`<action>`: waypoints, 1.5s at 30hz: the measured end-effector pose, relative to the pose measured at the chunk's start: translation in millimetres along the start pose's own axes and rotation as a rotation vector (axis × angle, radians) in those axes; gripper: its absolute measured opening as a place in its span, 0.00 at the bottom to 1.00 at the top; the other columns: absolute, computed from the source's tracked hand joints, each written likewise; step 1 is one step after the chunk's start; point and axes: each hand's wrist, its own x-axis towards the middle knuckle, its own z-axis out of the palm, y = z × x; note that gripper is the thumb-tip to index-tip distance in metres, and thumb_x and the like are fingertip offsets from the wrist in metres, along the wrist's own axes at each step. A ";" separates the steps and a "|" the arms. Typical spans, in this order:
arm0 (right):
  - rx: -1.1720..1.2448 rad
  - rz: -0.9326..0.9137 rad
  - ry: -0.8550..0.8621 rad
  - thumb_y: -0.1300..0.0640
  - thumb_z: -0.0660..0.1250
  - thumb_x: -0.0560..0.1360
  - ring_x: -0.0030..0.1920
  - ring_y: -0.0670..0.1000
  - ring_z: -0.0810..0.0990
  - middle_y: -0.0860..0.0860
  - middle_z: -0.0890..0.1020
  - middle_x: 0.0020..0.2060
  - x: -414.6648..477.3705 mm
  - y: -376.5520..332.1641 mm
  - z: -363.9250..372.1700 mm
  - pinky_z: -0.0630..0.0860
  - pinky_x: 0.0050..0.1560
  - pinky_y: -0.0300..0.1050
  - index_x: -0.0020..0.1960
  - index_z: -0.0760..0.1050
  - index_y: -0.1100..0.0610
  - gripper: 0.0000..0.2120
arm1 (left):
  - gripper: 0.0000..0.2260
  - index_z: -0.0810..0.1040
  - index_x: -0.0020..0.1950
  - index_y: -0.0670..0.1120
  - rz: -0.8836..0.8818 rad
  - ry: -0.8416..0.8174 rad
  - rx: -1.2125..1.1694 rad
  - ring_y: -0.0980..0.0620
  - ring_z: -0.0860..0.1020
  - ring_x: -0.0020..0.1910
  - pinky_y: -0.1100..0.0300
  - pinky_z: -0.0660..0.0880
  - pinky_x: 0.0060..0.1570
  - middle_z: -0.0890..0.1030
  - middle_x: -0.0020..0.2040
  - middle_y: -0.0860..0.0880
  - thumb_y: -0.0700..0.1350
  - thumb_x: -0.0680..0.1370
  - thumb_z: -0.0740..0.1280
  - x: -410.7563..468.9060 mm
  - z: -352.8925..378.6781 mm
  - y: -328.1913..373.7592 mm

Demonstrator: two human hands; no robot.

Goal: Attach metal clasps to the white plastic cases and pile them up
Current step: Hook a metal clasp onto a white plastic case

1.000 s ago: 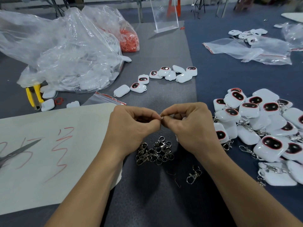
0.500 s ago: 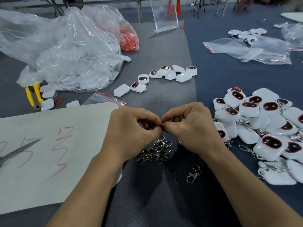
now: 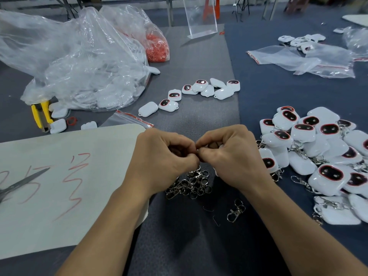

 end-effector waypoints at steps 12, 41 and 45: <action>0.577 0.430 0.059 0.64 0.67 0.66 0.42 0.49 0.78 0.52 0.85 0.48 14.3 9.9 -11.5 0.73 0.41 0.42 0.49 0.80 0.49 0.15 | 0.07 0.82 0.36 0.51 0.012 0.151 0.595 0.50 0.78 0.33 0.54 0.77 0.38 0.79 0.30 0.54 0.52 0.65 0.68 6.3 -4.0 -7.1; -0.095 0.159 -0.013 0.65 0.72 0.70 0.37 0.39 0.84 0.37 0.86 0.35 6.5 1.9 -15.5 0.78 0.38 0.32 0.45 0.87 0.46 0.14 | 0.11 0.81 0.35 0.71 -0.121 -0.121 0.208 0.61 0.78 0.30 0.69 0.73 0.31 0.82 0.31 0.58 0.51 0.64 0.74 12.5 5.9 -19.6; -0.045 0.178 -0.013 0.65 0.71 0.70 0.31 0.39 0.81 0.39 0.86 0.33 6.4 1.1 -14.4 0.76 0.36 0.34 0.44 0.87 0.47 0.14 | 0.13 0.81 0.33 0.70 -0.121 -0.110 0.216 0.62 0.79 0.30 0.73 0.70 0.30 0.82 0.31 0.59 0.49 0.65 0.75 12.7 5.9 -19.8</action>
